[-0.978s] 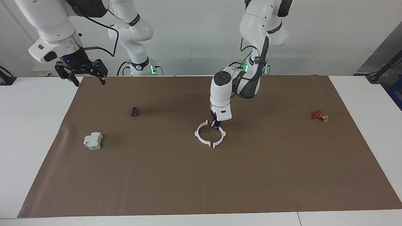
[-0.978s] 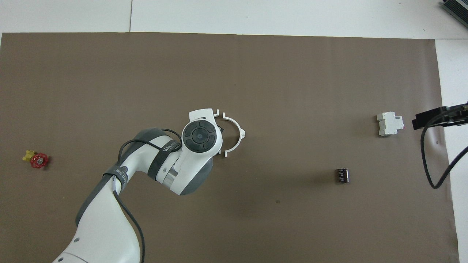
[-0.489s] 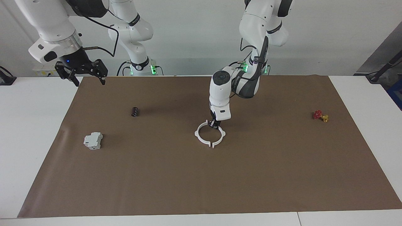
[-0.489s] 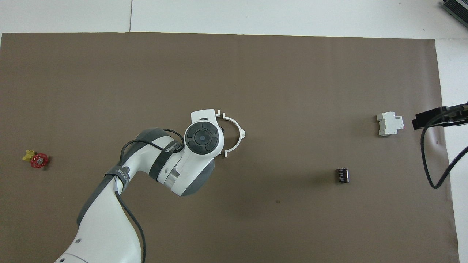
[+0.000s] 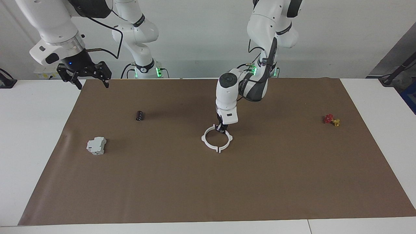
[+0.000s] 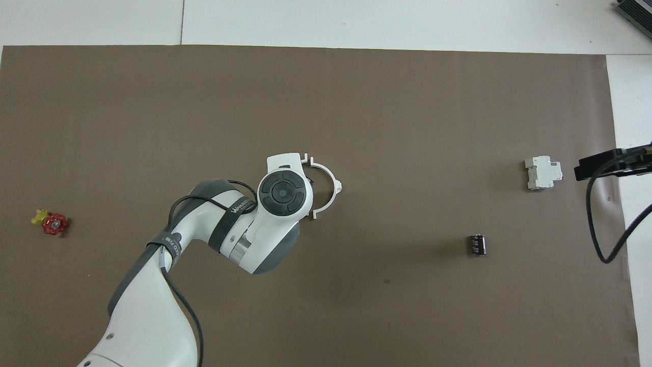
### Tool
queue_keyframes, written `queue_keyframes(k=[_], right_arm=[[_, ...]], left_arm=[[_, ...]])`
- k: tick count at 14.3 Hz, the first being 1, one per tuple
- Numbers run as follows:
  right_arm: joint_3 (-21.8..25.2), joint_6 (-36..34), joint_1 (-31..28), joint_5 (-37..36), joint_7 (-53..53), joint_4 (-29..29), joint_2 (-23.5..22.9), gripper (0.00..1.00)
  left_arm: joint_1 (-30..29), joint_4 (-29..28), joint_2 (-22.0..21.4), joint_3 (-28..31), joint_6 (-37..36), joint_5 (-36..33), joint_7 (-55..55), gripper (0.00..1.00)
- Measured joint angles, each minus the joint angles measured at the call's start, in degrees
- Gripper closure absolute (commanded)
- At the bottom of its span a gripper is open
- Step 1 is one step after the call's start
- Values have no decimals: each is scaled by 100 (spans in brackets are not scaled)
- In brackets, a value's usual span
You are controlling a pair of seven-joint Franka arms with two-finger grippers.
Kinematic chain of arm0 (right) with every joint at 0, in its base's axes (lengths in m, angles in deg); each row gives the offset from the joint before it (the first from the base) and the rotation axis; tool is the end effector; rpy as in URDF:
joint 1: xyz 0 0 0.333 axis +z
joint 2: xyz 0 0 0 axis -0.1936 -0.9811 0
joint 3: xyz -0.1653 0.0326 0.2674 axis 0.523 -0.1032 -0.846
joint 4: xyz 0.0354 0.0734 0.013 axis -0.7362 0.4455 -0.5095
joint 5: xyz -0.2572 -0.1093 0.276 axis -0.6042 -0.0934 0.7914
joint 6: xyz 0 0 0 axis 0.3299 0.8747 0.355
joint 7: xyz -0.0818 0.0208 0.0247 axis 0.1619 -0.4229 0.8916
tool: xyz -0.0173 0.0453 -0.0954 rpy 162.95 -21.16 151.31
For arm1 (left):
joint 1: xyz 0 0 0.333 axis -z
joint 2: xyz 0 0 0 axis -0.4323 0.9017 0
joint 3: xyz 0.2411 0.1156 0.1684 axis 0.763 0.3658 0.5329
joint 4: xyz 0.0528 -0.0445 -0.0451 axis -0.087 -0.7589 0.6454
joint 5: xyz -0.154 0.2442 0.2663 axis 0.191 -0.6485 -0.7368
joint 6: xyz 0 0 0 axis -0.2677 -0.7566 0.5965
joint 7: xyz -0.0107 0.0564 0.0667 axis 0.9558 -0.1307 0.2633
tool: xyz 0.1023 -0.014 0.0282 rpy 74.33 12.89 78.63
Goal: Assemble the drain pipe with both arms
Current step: 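Press the two halves together into a ring with the left gripper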
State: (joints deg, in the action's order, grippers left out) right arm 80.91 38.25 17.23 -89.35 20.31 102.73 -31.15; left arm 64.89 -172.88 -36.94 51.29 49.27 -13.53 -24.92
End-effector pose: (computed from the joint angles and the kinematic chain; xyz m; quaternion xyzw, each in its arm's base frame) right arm 0.5447 -0.0220 0.6306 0.9993 0.0334 -0.0107 0.0093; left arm 0.4906 -0.3792 0.2960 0.9046 0.4252 0.0292 0.0087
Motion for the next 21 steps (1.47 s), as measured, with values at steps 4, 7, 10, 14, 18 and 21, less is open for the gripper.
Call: queue_keyframes(k=[4, 7, 10, 14, 18, 21], right_arm=[[0, 0, 0, 0, 0, 0, 0, 0], [0, 0, 0, 0, 0, 0, 0, 0], [0, 0, 0, 0, 0, 0, 0, 0], [0, 0, 0, 0, 0, 0, 0, 0], [0, 0, 0, 0, 0, 0, 0, 0], [0, 0, 0, 0, 0, 0, 0, 0]], left_arm=[[0, -2, -1, 1, -9, 0, -93, 100], [1, -2, -1, 1, -14, 0, -145, 100], [3, -2, -1, 1, -15, 0, -154, 100], [8, -2, -2, 5, -17, 0, -184, 100], [17, -2, -3, 11, -24, 0, -241, 100], [20, -3, -3, 13, -26, 0, -263, 100]])
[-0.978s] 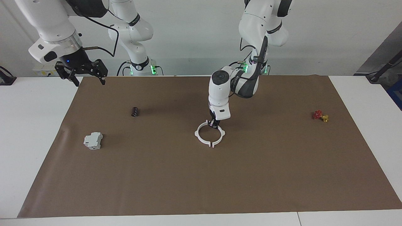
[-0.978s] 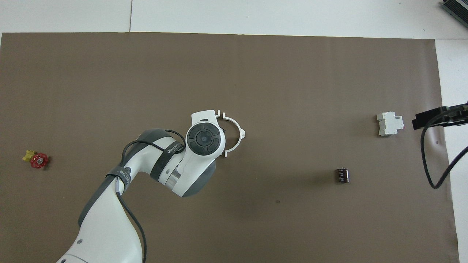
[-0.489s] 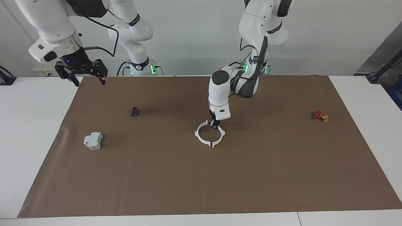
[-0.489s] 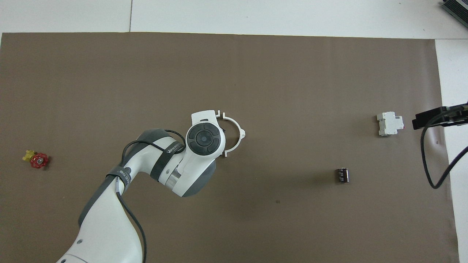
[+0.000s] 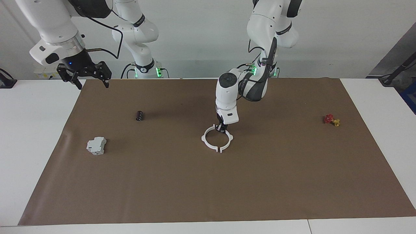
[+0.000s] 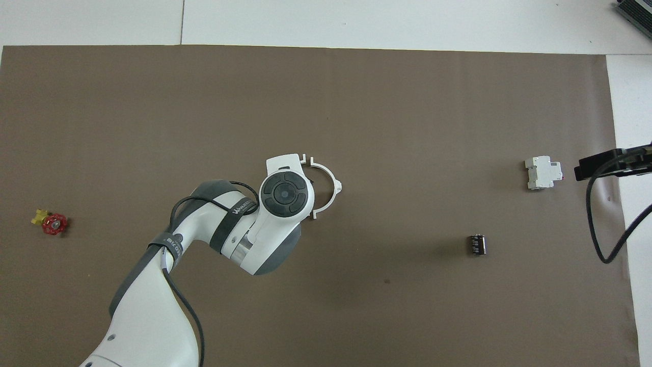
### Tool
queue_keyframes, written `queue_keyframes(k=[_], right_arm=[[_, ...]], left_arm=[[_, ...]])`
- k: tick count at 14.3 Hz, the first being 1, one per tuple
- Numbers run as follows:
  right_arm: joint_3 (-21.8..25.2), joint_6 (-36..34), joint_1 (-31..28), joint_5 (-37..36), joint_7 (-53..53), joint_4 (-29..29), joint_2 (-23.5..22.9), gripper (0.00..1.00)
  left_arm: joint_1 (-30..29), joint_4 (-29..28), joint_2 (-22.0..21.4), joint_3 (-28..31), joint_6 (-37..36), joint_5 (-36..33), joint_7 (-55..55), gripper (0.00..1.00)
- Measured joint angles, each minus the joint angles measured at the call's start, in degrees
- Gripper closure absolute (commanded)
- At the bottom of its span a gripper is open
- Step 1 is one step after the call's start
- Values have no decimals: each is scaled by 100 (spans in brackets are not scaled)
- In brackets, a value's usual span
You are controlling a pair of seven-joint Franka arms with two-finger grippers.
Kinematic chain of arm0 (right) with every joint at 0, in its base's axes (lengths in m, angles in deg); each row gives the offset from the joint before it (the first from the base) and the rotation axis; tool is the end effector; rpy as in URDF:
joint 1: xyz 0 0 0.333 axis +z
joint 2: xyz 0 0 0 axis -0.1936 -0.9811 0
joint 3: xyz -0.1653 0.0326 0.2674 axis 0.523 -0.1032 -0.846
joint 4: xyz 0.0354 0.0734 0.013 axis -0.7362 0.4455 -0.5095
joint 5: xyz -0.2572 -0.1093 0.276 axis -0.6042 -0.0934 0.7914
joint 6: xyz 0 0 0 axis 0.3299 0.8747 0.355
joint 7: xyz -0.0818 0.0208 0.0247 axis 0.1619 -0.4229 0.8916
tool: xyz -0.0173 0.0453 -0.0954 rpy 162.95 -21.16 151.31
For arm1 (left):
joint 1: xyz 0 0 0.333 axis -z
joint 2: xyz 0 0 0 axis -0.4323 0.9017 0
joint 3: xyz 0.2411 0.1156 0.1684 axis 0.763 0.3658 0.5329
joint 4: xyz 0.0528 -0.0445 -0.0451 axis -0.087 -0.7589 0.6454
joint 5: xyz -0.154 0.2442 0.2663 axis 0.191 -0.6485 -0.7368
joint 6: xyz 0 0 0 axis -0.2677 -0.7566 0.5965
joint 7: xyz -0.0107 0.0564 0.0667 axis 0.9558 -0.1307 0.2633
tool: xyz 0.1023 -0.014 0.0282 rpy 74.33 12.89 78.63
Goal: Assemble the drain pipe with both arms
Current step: 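Press the two halves together into a ring with the left gripper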
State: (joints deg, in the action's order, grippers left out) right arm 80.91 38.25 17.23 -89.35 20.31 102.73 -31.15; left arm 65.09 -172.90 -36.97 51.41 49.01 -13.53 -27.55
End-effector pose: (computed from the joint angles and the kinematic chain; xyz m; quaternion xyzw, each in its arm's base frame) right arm 0.5447 -0.0220 0.6306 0.9993 0.0334 -0.0107 0.0093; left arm 0.4896 -0.3796 0.2957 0.8949 0.4452 0.0284 0.0072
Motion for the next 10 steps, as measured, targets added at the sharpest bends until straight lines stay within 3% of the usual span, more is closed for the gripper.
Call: queue_keyframes(k=[10], right_arm=[[0, 0, 0, 0, 0, 0, 0, 0]], left_arm=[[133, 2, 1, -16, 11, -1, -34, 100]])
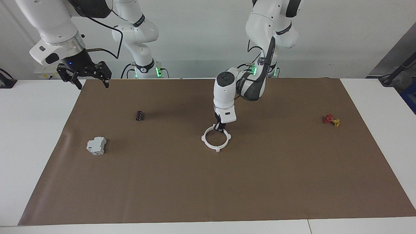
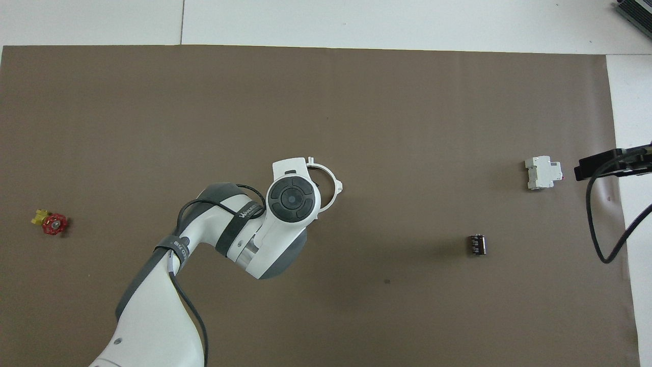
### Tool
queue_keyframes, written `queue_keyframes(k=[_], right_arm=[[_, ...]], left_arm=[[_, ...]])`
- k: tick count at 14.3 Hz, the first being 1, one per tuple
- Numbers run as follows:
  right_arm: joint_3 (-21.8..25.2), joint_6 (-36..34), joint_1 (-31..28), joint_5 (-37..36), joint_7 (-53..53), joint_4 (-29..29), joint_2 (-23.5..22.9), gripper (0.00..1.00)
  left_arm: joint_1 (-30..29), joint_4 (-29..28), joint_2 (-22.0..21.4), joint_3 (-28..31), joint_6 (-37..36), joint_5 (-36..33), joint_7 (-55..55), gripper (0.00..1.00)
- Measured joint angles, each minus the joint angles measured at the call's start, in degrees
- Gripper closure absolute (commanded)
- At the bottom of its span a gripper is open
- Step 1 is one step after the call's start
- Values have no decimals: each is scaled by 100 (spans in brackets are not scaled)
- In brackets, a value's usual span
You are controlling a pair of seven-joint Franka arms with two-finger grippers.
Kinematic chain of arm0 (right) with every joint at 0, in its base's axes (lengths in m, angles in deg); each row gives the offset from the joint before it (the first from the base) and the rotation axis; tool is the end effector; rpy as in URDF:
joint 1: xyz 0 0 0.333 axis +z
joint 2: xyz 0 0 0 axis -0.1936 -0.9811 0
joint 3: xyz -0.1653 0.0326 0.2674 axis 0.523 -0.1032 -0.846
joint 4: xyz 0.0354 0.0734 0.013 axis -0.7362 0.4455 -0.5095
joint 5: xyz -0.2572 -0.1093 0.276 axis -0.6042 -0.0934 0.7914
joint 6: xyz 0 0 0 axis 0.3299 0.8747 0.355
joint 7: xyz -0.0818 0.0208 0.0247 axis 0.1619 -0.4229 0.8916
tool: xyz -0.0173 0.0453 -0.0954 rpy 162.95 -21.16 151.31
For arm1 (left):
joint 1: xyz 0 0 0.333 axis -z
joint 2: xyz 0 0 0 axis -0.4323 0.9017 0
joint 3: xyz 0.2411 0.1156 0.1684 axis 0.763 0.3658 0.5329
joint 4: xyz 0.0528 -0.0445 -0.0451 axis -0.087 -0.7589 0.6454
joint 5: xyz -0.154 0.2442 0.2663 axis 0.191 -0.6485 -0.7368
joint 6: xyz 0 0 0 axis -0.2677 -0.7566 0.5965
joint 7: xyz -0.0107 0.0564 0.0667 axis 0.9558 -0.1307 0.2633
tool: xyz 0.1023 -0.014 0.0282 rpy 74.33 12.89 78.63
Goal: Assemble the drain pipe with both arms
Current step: 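Press the two halves together into a ring with the left gripper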
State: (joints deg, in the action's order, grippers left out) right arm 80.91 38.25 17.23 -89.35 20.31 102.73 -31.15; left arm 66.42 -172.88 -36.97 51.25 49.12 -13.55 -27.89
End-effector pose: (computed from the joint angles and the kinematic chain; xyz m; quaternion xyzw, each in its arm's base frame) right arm 0.5447 -0.0220 0.6306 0.9993 0.0334 -0.0107 0.0093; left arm 0.4799 -0.3924 0.2960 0.8994 0.4362 0.0284 0.0089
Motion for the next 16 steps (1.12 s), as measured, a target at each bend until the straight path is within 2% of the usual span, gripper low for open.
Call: queue_keyframes(k=[13, 14, 15, 16], right_arm=[[0, 0, 0, 0, 0, 0, 0, 0], [0, 0, 0, 0, 0, 0, 0, 0], [0, 0, 0, 0, 0, 0, 0, 0], [0, 0, 0, 0, 0, 0, 0, 0]], left_arm=[[27, 0, 1, 27, 0, 2, -65, 100], [26, 0, 1, 28, 0, 2, -65, 66], [26, 0, 1, 28, 0, 2, -65, 25], [26, 0, 4, 33, 0, 2, -64, 0]])
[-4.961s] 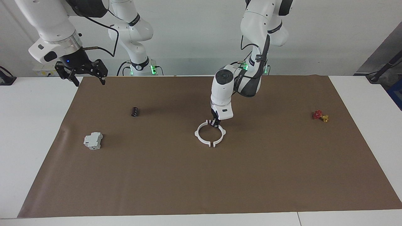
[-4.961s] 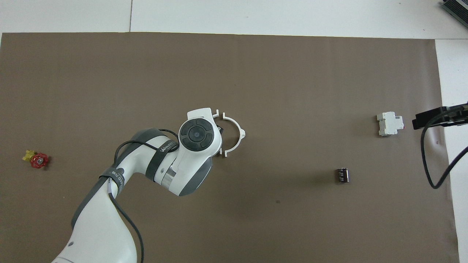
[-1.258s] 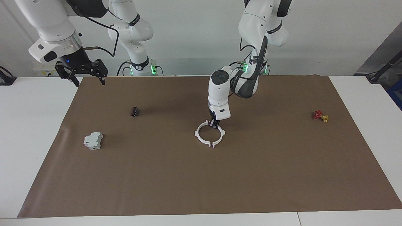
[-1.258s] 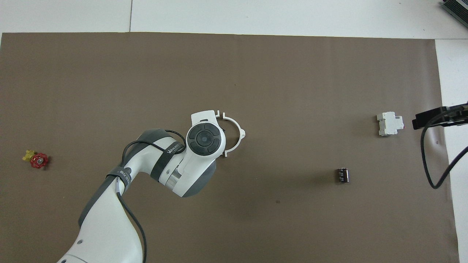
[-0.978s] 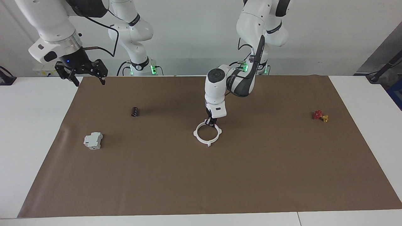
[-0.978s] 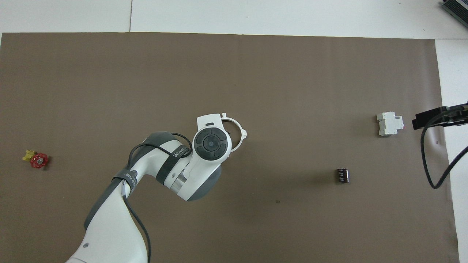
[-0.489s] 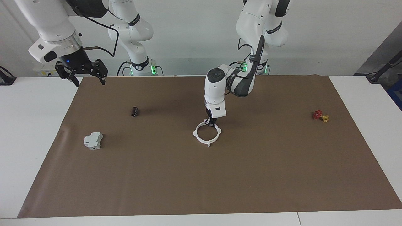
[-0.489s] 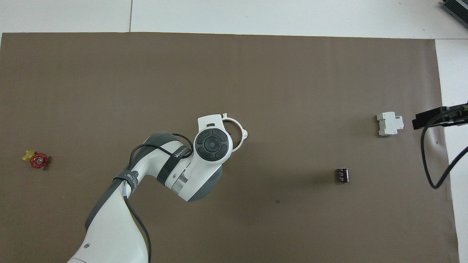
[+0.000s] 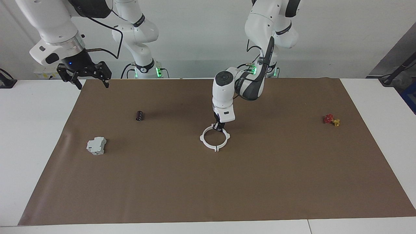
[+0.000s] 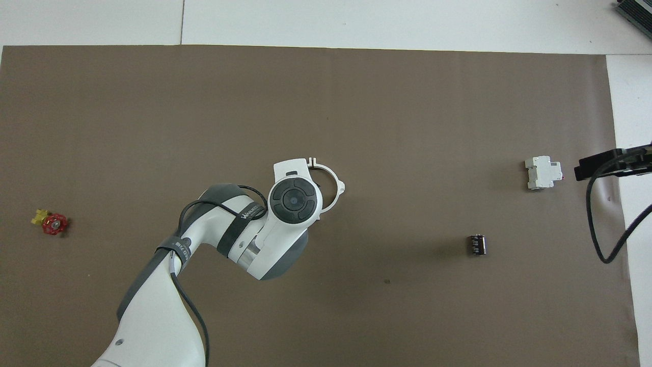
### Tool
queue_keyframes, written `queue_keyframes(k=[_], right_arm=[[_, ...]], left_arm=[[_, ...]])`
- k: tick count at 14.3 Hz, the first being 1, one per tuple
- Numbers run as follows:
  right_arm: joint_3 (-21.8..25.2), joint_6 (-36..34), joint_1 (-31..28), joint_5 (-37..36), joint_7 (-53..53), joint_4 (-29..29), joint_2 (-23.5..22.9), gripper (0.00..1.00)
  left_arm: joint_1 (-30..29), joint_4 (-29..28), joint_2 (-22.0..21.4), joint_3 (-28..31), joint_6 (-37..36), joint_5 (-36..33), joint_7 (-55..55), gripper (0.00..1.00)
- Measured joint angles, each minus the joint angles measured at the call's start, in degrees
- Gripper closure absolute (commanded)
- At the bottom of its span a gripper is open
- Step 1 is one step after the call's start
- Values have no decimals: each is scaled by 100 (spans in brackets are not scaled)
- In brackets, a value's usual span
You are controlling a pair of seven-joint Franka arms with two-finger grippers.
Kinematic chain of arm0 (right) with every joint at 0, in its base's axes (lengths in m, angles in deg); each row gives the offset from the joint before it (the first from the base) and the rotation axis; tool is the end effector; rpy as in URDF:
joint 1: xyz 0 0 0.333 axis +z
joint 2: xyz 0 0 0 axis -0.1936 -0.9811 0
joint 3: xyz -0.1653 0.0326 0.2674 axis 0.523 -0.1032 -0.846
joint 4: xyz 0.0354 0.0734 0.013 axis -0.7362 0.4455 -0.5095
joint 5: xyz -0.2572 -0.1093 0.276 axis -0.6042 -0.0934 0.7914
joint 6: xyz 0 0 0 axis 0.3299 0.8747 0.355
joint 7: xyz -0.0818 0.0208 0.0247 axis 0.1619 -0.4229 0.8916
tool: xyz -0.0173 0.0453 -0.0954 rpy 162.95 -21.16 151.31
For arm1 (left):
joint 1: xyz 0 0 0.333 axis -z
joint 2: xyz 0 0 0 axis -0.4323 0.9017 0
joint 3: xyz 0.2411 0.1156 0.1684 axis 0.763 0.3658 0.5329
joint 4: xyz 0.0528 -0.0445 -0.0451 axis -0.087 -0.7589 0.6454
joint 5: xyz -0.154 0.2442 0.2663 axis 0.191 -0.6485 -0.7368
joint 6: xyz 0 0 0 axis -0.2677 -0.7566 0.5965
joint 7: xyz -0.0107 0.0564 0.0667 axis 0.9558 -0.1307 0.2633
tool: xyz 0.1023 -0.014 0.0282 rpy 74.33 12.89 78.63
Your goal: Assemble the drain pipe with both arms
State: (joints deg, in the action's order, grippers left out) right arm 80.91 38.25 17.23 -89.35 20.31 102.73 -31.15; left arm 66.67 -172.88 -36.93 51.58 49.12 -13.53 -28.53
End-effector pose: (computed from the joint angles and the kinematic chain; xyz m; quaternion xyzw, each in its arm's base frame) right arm 0.5447 -0.0220 0.6306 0.9993 0.0334 -0.0107 0.0093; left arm 0.4803 -0.3918 0.2957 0.8966 0.4417 0.0291 0.0084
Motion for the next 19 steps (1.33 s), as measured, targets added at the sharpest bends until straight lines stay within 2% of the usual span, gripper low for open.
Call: queue_keyframes(k=[13, 19], right_arm=[[0, 0, 0, 0, 0, 0, 0, 0], [0, 0, 0, 0, 0, 0, 0, 0]], left_arm=[[-2, -2, 12, 19, -89, -3, 62, 0], [-52, 258, -37, 102, -674, -4, 399, 0]])
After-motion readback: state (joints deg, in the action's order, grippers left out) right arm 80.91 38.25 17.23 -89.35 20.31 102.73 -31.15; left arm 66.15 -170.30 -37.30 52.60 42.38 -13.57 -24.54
